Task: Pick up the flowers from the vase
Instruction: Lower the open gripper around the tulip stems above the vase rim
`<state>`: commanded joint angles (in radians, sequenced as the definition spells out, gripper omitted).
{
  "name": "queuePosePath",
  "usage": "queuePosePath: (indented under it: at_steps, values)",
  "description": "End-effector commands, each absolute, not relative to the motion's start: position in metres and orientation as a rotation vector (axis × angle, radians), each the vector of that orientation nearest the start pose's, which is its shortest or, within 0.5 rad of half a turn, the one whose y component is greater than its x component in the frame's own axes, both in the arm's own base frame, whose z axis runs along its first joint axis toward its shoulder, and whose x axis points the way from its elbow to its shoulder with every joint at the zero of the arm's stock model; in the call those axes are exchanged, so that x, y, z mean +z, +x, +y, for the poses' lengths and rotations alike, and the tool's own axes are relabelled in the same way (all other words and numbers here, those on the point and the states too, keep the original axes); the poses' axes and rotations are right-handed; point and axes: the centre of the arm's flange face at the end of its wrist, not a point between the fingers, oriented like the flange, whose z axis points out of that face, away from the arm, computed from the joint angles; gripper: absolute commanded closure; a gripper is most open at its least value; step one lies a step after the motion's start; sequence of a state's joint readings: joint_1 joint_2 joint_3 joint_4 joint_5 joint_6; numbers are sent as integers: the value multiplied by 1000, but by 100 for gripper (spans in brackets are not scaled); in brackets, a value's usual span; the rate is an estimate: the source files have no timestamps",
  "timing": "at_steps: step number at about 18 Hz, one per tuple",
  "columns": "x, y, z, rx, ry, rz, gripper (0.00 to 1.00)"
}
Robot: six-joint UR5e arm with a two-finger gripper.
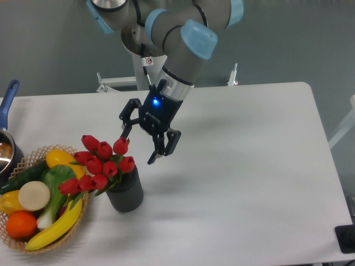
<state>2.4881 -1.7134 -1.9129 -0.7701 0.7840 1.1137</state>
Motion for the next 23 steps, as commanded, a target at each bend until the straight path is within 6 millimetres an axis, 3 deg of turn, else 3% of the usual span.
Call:
queuePosePath:
  at_steps: [6,16,23]
  values:
    - [358,-293,504,-213,-2276,417,0]
    - [350,-283,519,-265,-2254,441,0]
    - [348,-286,521,-269,-2254,439,31]
